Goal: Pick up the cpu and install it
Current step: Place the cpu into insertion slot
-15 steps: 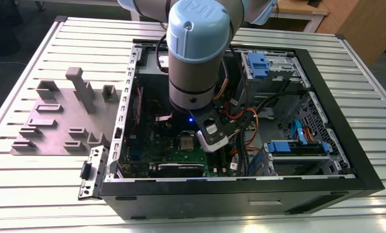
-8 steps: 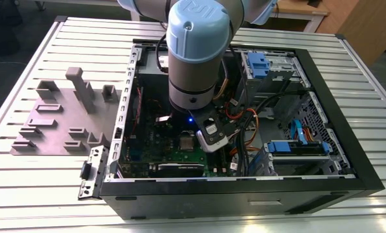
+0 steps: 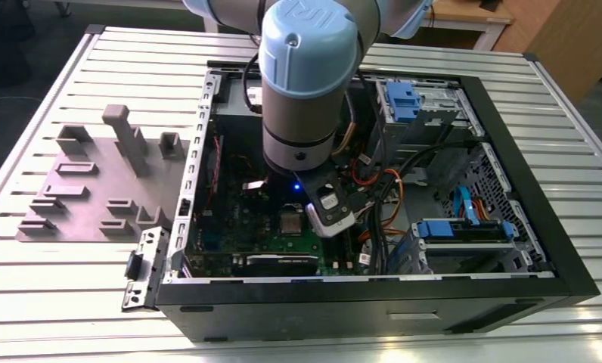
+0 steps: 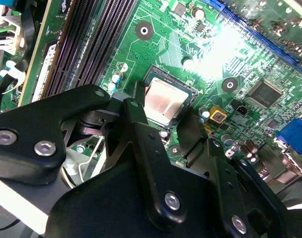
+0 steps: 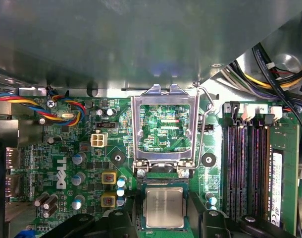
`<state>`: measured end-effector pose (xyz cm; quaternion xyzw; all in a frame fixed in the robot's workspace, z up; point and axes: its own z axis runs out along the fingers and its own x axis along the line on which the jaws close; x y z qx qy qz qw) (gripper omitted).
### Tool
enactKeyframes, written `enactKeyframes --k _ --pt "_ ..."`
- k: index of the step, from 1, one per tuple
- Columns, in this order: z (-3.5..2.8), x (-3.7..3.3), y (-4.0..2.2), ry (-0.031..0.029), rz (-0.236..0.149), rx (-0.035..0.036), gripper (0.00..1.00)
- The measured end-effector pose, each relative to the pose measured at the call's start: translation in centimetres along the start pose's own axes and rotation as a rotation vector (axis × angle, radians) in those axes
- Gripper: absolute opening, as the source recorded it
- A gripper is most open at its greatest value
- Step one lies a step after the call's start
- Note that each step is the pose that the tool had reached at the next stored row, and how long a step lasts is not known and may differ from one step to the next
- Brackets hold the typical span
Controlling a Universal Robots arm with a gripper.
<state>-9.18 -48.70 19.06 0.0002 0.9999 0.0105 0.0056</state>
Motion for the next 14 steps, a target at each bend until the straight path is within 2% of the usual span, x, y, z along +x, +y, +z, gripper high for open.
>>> enactKeyframes --k 7,14 --pt "-0.01 0.14 -0.04 0.0001 0.000 0.0000 0.53" --pt "0.00 -0.16 -0.13 0.0000 0.003 0.0000 0.53"
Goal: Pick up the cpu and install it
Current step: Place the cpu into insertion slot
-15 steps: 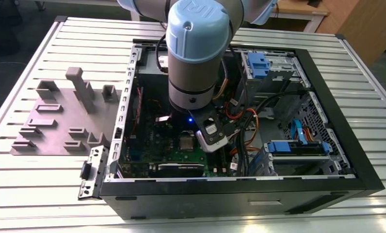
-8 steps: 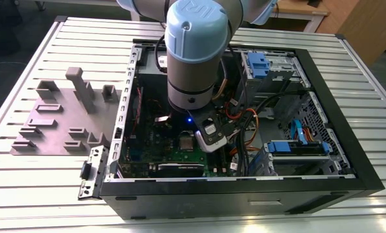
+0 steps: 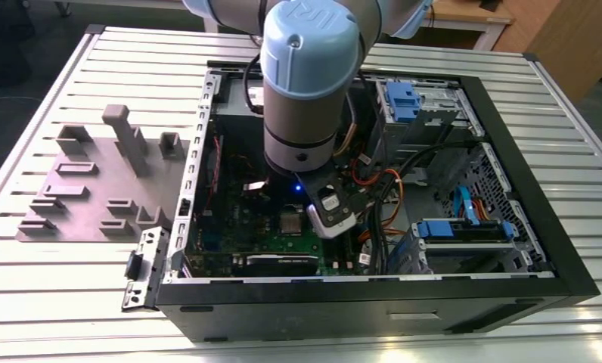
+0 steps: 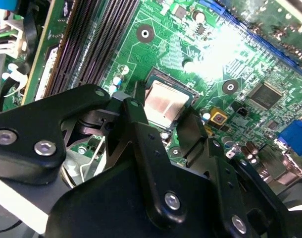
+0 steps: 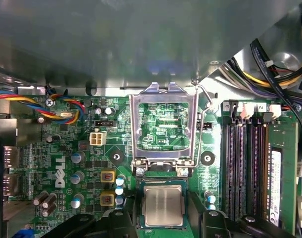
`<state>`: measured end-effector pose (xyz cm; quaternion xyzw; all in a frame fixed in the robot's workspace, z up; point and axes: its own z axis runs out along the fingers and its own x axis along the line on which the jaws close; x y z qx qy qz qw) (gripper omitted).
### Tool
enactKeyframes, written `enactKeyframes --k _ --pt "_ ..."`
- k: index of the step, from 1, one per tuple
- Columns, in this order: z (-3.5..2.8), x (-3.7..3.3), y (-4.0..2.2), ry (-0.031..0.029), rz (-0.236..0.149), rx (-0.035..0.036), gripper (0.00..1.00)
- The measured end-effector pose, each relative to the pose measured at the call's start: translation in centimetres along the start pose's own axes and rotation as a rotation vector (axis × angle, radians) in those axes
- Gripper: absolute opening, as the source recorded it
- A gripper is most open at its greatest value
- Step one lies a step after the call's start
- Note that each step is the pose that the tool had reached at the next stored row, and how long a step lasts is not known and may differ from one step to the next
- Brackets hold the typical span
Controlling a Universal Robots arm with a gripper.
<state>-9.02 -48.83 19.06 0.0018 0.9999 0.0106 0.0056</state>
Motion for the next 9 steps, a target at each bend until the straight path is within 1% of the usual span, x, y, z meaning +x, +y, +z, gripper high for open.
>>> enactKeyframes --k 9 --pt "-0.01 0.02 -0.30 0.0000 0.000 0.0001 0.53"
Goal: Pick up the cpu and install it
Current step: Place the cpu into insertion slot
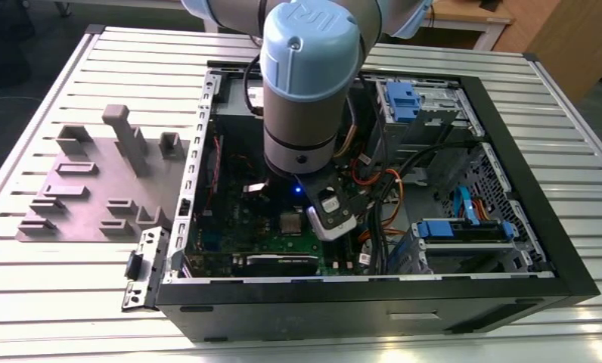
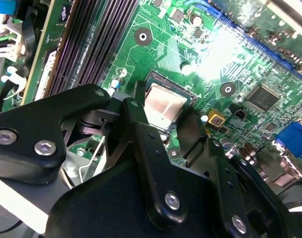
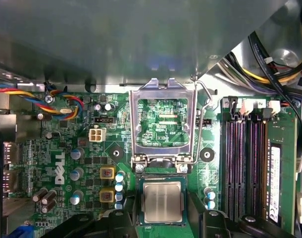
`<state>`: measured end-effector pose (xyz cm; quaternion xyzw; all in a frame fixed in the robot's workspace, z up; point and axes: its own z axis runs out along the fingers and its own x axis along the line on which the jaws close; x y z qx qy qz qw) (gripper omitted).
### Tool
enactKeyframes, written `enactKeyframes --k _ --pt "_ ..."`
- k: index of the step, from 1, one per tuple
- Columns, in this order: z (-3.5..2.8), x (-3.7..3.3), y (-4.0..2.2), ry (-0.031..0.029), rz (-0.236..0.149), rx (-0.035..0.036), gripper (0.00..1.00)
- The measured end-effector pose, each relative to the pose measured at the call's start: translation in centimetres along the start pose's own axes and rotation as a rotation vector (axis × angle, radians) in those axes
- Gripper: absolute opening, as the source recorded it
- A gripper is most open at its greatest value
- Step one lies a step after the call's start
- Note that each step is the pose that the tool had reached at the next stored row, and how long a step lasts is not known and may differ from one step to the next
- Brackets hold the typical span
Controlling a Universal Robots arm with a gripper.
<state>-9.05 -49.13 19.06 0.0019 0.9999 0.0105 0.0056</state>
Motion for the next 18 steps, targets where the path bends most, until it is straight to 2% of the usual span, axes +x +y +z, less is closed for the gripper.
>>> enactKeyframes --k 18 --pt "0.03 0.36 -0.17 -0.0001 0.000 0.0000 0.53"
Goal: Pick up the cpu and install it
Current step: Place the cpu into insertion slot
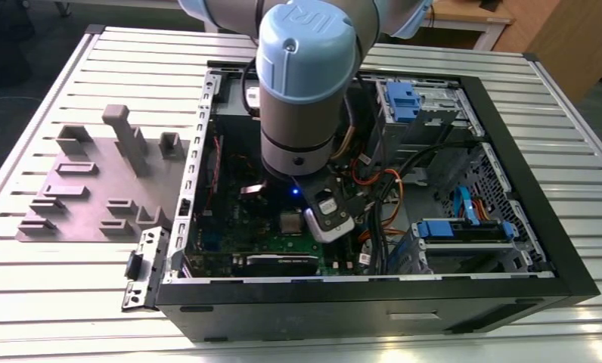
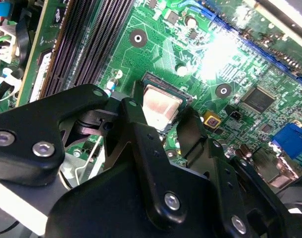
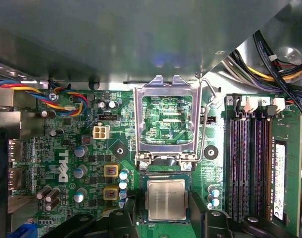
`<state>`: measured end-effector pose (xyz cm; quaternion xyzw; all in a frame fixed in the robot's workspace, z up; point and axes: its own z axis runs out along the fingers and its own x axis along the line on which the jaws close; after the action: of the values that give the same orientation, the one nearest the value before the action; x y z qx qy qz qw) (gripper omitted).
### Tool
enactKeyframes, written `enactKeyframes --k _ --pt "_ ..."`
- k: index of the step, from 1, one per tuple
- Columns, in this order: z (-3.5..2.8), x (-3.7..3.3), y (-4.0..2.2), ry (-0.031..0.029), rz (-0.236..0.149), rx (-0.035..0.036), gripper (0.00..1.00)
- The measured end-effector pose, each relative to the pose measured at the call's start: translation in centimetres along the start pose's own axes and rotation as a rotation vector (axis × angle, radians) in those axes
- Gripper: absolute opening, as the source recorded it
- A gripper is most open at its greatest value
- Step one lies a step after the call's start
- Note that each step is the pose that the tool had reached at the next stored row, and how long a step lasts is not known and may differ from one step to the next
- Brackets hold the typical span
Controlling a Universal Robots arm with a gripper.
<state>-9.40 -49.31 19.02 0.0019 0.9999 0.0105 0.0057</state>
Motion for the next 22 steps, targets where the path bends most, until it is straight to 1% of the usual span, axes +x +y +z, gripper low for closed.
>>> enactKeyframes --k 6,10,12,18,22 --pt "0.00 0.07 0.00 0.0002 0.001 0.0000 0.53" --pt "0.00 -0.37 0.00 0.0000 0.003 0.0000 0.53" --pt "0.00 -0.46 0.00 0.0001 0.003 0.0001 0.53" --pt "0.00 -0.47 0.00 0.0000 0.003 0.0000 0.53" --pt "-0.12 -0.47 0.00 0.0000 0.003 0.0000 0.53"
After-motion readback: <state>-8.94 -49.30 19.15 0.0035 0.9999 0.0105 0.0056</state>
